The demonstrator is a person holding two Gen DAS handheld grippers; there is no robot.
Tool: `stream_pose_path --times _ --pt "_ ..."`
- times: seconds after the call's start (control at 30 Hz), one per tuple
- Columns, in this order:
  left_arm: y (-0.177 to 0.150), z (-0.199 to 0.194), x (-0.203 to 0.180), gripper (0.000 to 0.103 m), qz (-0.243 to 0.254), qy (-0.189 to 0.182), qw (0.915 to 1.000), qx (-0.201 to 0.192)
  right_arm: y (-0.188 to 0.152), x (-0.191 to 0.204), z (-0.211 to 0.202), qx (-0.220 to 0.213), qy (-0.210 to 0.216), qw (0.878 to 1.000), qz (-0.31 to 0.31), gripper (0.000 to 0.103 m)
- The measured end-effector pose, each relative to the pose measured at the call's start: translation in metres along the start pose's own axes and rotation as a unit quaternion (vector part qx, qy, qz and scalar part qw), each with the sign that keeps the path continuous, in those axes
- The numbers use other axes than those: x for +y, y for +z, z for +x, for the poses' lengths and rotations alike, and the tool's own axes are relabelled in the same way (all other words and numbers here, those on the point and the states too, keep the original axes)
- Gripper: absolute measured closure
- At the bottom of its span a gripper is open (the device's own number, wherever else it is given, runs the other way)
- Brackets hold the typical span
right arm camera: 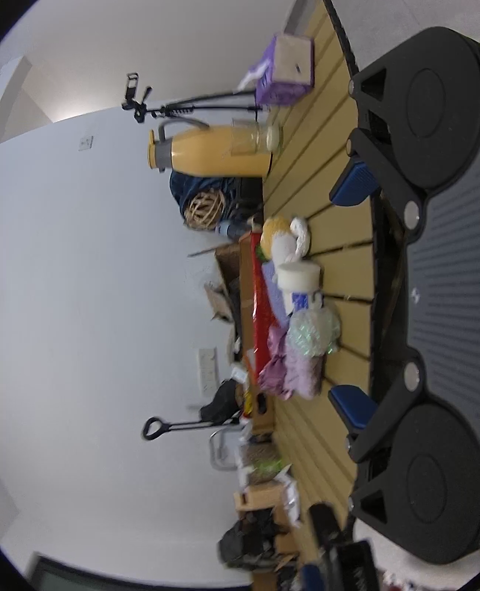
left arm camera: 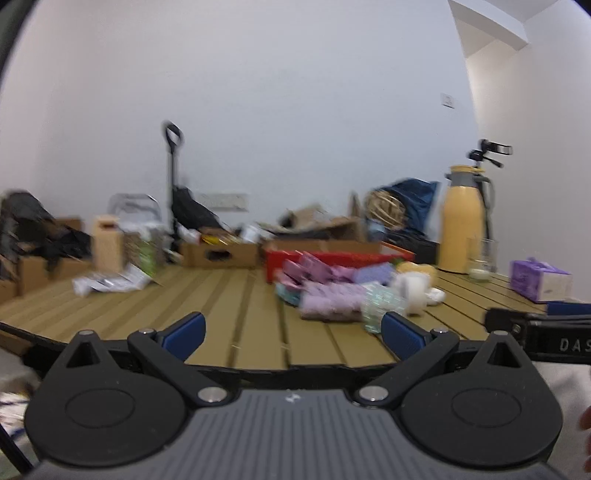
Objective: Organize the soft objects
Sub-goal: 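Reach the left and right tools together and grasp the lilac knit towel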
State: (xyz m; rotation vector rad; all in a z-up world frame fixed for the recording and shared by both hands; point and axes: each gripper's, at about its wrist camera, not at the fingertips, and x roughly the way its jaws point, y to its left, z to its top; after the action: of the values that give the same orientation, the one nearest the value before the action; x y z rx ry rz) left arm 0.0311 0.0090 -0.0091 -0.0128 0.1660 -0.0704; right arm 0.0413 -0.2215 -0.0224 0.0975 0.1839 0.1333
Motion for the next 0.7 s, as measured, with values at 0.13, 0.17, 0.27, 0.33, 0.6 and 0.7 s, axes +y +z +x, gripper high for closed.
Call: stream_pose_path --times 0.13,0.17,0.27,0.33,0.6,0.7 --pt "0.005 0.029 0.006 0.0 -0.017 -0.002 0.9998 0.011 0.0 -0.007 0.018 0.012 0.015 1.0 0.014 0.0" --pt "0.007 0.037 0.008 0.0 -0.021 -0.007 0.9997 0.013 0.001 -0.008 0.025 0.019 0.016 1.0 0.015 0.0" --pt "0.016 0.066 0.014 0.0 -0.036 -0.011 0.999 0.023 0.008 -0.011 0.047 0.038 0.041 0.998 0.017 0.0" --pt "0.023 0.088 0.018 0.0 -0.041 -0.016 0.9984 0.036 0.016 -0.01 0.065 0.045 0.041 0.998 0.01 0.004" --pt "0.043 0.181 0.025 0.035 -0.059 -0.074 0.9902 0.103 0.051 -0.017 0.16 0.091 0.093 0.99 0.057 0.052" --pt "0.044 0.216 0.026 0.039 -0.076 -0.096 0.9834 0.134 0.061 -0.009 0.197 0.11 0.103 0.987 0.05 0.064"
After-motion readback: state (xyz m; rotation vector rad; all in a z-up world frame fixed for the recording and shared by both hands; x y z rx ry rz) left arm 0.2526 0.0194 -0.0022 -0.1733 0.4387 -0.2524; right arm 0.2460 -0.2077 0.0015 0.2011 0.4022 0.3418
